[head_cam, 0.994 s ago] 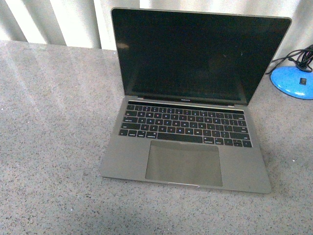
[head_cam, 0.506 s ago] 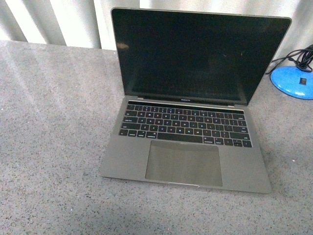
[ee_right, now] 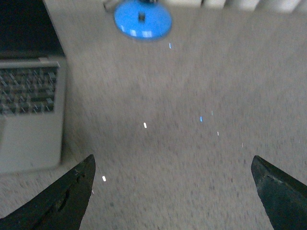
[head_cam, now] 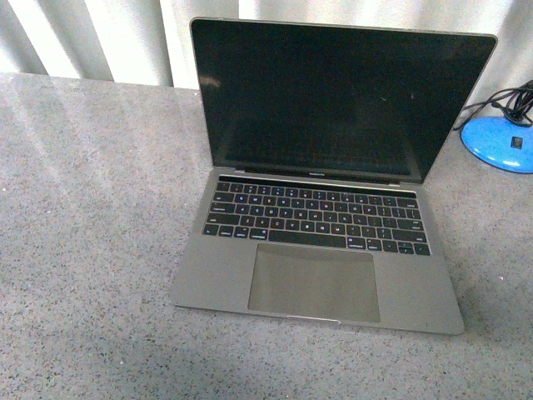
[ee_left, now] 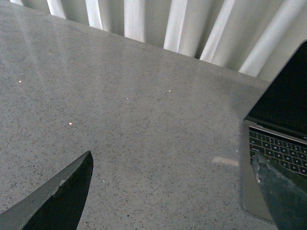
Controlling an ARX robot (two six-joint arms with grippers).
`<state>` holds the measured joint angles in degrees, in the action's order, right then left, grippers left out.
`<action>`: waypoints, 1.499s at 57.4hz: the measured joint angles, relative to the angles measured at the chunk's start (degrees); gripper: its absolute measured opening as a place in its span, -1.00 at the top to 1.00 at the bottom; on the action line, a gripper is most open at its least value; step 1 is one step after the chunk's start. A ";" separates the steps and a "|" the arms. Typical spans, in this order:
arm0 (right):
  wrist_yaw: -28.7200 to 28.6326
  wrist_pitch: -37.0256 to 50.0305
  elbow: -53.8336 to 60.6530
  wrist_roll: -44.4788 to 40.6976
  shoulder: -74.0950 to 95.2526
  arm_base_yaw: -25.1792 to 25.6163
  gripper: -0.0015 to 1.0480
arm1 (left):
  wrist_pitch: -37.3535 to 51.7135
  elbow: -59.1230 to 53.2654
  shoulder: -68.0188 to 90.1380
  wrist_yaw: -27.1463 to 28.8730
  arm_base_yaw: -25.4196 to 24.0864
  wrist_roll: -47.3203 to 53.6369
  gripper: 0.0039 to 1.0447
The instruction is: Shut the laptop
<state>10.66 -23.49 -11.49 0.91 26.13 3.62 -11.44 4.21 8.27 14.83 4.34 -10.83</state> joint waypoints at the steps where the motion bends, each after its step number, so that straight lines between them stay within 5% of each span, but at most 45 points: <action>1: -0.13 0.59 0.00 -0.17 0.46 0.39 -0.81 | 0.11 0.20 0.61 -0.39 -0.28 -0.24 -0.87; 17: -8.26 17.35 -1.77 -12.50 18.38 8.57 -0.81 | 14.67 2.54 19.32 -13.25 -2.51 2.62 -0.87; 30: -10.73 23.98 -15.85 -28.92 40.63 11.34 -0.81 | 31.41 12.61 43.04 -24.68 -3.08 10.56 -0.87; 53: -15.12 21.55 -34.27 -47.54 55.10 6.32 -0.81 | 40.37 28.17 65.51 -26.18 7.78 20.17 -0.87; 86: -19.28 16.74 -47.89 -50.73 66.45 2.29 -0.81 | 43.43 48.94 90.05 -25.05 13.05 25.92 -0.87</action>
<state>-8.62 -6.74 -59.37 -49.82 92.58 5.91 31.99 53.15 98.32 -10.22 17.39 15.09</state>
